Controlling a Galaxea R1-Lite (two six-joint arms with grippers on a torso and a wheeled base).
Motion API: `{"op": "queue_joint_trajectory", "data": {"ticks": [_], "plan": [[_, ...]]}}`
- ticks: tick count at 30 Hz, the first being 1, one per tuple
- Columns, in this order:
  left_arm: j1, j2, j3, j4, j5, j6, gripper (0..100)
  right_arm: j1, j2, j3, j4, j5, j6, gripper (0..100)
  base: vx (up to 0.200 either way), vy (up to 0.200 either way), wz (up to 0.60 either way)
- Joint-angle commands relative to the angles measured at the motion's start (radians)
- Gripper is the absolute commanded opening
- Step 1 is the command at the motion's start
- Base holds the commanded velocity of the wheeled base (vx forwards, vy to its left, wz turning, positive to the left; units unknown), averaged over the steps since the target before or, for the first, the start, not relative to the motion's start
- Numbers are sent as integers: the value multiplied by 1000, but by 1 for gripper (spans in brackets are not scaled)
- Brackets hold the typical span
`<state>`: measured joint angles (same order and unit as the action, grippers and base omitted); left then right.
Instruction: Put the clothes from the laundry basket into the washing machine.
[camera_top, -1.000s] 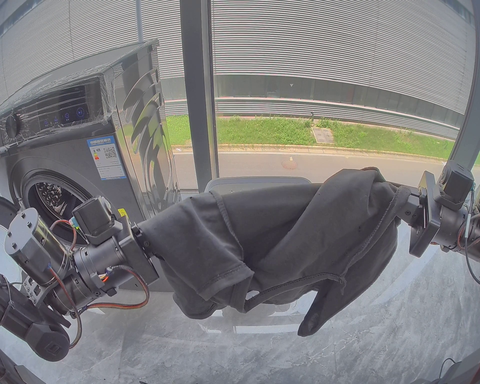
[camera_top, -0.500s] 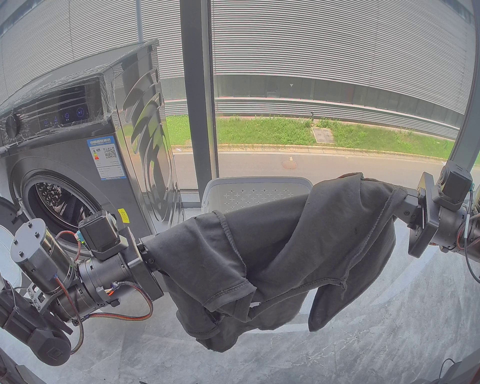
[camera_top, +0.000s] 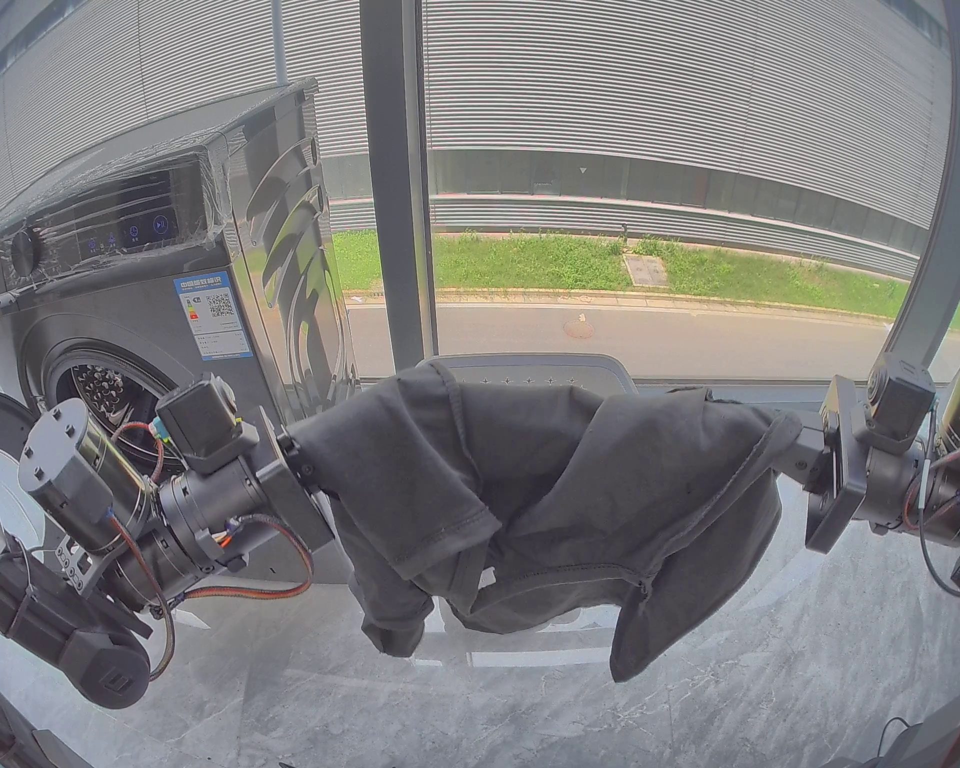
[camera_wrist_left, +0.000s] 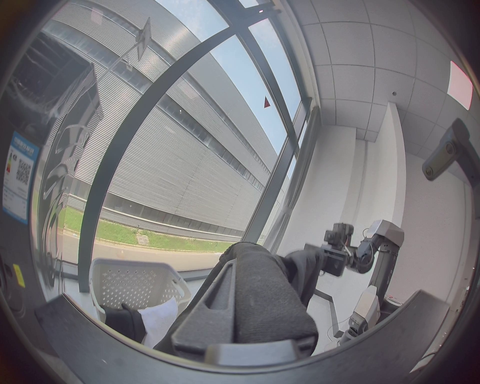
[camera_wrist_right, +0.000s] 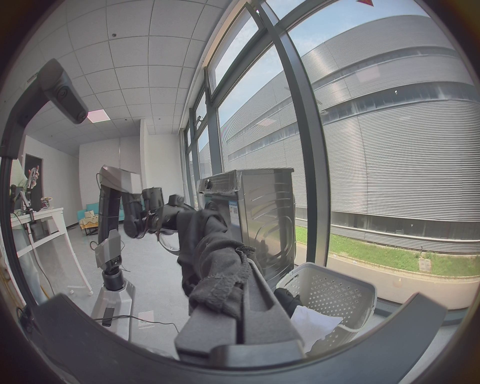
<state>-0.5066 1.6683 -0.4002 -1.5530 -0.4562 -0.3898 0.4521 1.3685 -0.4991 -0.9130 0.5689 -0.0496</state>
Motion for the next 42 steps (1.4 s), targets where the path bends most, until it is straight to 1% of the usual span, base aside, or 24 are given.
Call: {"op": "queue_joint_trajectory", "data": {"ticks": [1, 3, 4, 9, 13, 17, 25, 26, 30, 36, 40, 42], "plan": [[5, 2, -80, -9, 2, -23, 0, 23, 6, 39, -1, 2, -1, 0, 0, 0, 0], [8, -2, -91, -10, 8, -49, 0, 13, 9, 34, -1, 0, 0, 0, 0, 0, 0], [10, -7, -83, -10, 8, -55, 0, 7, 11, 31, -1, -1, 2, 0, 0, 0, 0], [11, -18, -20, -10, 4, -54, 0, -36, 7, 14, -1, -4, 5, 0, 0, 0, 0], [22, -19, -8, -10, 7, -50, 0, -67, 1, 11, -1, -4, 5, 0, 0, 0, 0], [40, -21, -15, -10, 5, -50, 0, -69, -2, 13, -1, -4, 4, 0, 0, 0, 0], [39, -19, -12, -10, 4, -49, 0, -70, 0, 19, -1, 5, -12, 0, 0, 0, 0], [39, -19, -12, -10, 2, -49, 0, -70, 0, 21, -1, 5, -12, 100, 0, 0, 0], [37, -10, -22, -10, -1, -49, 0, -70, 1, 39, -1, 5, -6, 100, 0, 0, 0], [37, -1, -80, -7, -1, -54, 0, -67, 3, 137, -1, 5, -9, 100, 0, 0, 0], [36, 8, -109, -4, -1, -54, 0, -67, 9, 157, -1, 5, -10, 100, 0, 0, 0], [37, 16, -143, 7, -1, -54, 0, -69, 15, 189, -1, 3, -10, 100, 0, 0, 0]]}}
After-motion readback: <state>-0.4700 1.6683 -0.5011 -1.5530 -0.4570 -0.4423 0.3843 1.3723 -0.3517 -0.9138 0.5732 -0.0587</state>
